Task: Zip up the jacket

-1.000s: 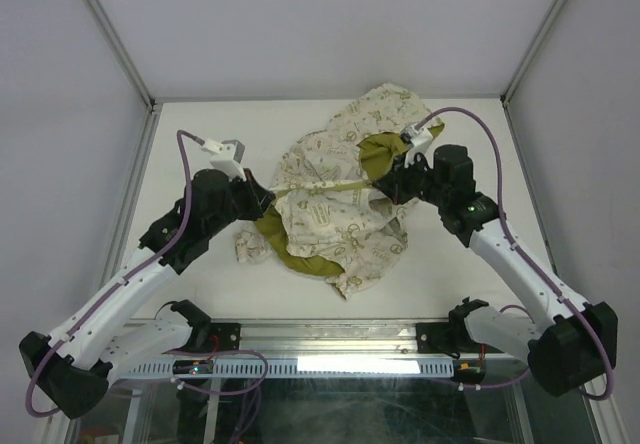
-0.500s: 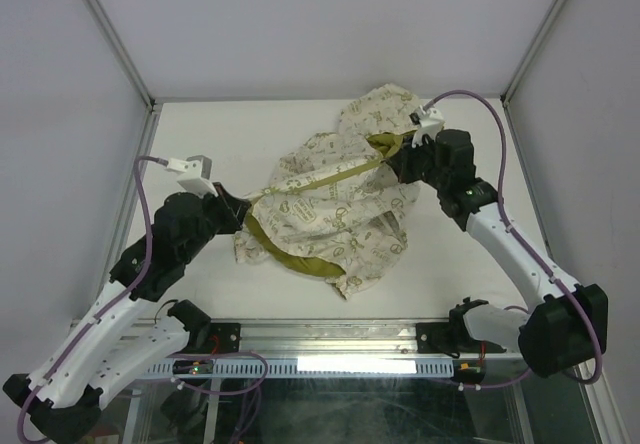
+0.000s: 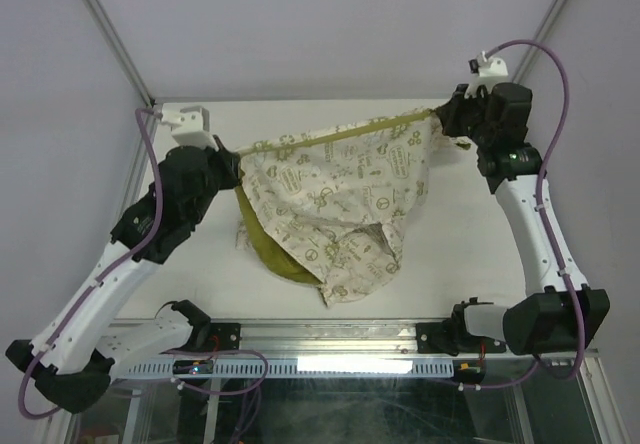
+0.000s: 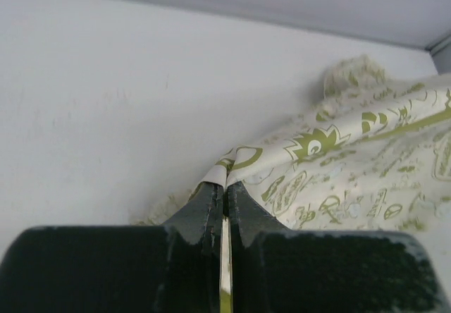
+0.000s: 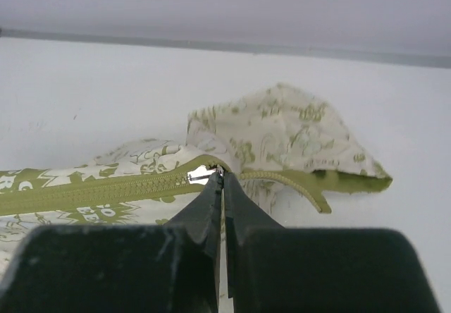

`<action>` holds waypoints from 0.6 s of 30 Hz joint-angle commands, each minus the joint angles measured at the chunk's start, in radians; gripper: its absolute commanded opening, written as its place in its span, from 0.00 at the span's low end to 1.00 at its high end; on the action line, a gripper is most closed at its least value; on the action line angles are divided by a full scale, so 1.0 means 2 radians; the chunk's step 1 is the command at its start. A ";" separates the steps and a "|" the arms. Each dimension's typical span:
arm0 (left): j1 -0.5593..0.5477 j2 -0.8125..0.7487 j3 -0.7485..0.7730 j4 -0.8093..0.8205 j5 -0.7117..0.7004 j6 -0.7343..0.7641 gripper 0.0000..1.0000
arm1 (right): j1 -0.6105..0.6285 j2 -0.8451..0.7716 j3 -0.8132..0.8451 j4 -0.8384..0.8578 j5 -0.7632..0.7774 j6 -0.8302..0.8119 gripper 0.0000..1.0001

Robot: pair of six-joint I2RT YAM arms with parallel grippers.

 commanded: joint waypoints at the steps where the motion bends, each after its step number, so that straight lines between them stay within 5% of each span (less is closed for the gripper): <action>1: 0.007 0.065 0.153 0.060 -0.054 0.087 0.00 | -0.035 -0.012 0.099 -0.004 0.019 -0.029 0.00; 7: 0.008 0.095 0.216 0.066 -0.049 0.114 0.00 | -0.043 -0.050 0.097 -0.031 -0.017 -0.035 0.00; 18: 0.008 -0.037 -0.062 0.040 -0.030 -0.007 0.00 | -0.043 -0.154 -0.148 -0.002 -0.079 0.012 0.00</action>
